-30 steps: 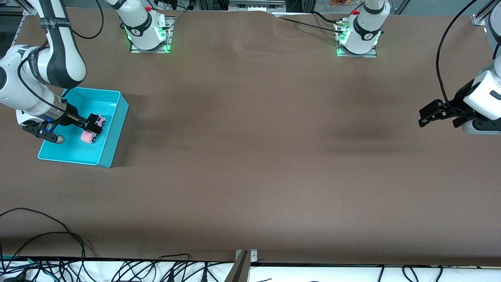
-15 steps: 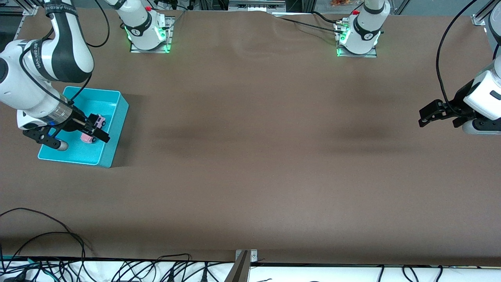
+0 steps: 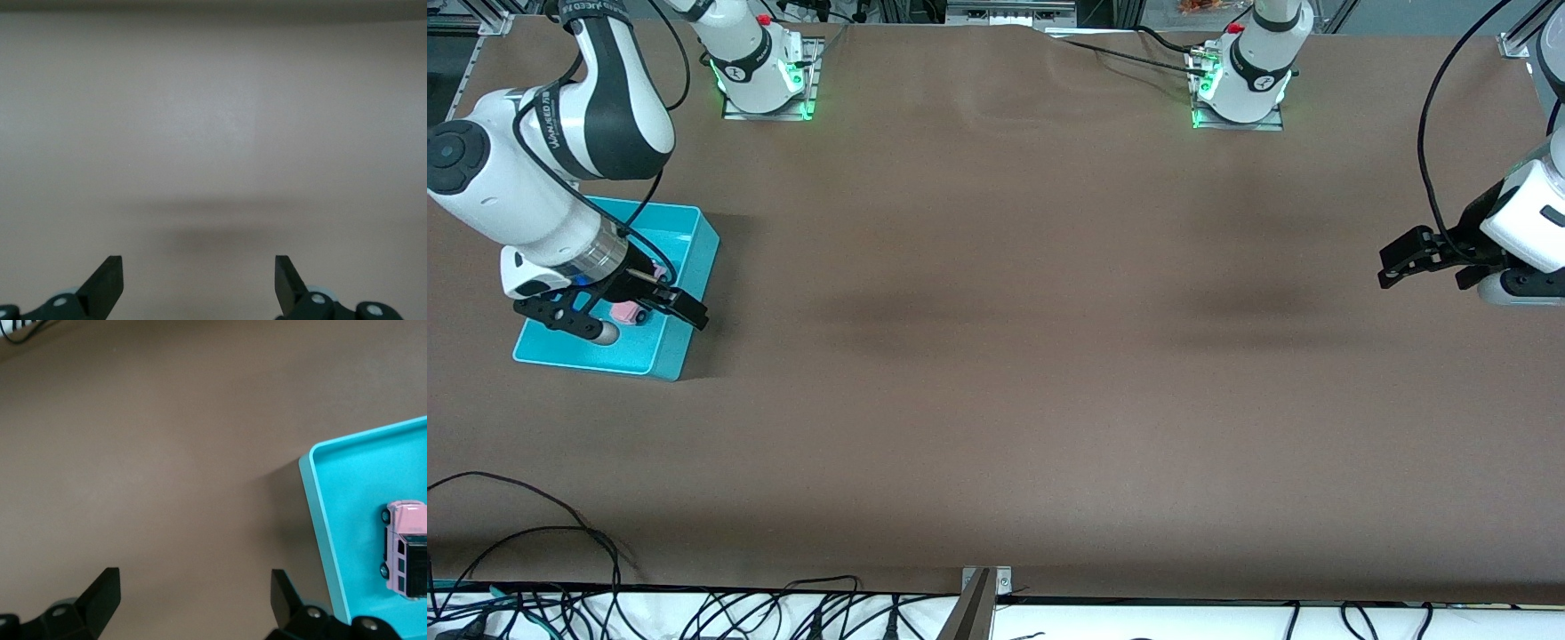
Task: Wind and store pink jeep toy
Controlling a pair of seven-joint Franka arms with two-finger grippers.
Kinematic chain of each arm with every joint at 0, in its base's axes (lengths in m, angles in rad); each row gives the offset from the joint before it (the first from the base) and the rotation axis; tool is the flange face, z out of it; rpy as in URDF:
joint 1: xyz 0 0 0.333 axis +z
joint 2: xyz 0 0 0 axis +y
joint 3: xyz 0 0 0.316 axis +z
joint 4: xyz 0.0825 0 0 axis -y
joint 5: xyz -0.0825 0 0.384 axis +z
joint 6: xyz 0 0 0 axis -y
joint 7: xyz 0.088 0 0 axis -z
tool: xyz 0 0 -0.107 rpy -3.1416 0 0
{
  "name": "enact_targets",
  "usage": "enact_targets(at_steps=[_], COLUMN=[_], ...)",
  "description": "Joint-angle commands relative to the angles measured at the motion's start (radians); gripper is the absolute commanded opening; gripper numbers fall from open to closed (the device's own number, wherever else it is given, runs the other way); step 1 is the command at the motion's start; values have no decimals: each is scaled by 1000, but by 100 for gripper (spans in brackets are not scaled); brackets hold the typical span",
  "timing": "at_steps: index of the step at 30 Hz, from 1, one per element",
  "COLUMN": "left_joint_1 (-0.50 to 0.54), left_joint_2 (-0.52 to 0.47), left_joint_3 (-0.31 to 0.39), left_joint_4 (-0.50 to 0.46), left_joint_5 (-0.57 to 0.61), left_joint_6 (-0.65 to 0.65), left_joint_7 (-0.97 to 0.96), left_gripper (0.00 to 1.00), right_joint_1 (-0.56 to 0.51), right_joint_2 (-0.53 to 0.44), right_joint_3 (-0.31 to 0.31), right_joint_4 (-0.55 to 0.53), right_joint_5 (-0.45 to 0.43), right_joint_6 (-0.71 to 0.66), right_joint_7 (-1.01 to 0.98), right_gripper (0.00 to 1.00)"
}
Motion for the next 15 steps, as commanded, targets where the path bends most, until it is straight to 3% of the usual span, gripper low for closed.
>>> enact_targets(at_steps=[1, 7, 15], left_joint_1=[4, 4, 4], left_joint_2=[-7, -7, -7], left_joint_3=[0, 0, 0], left_joint_4=[-10, -10, -10], left_joint_5=[-11, -11, -11], left_joint_6=[8, 6, 8], left_joint_7=[1, 1, 1], left_gripper=[100, 100, 100], right_joint_1=[-7, -27, -50], right_joint_2=[-4, -2, -5], right_joint_3=[0, -9, -14], right_joint_4=[73, 231, 404], right_joint_5=[3, 7, 10], right_joint_6=[-71, -339, -574], right_joint_7=[5, -133, -182], right_gripper=[100, 100, 100])
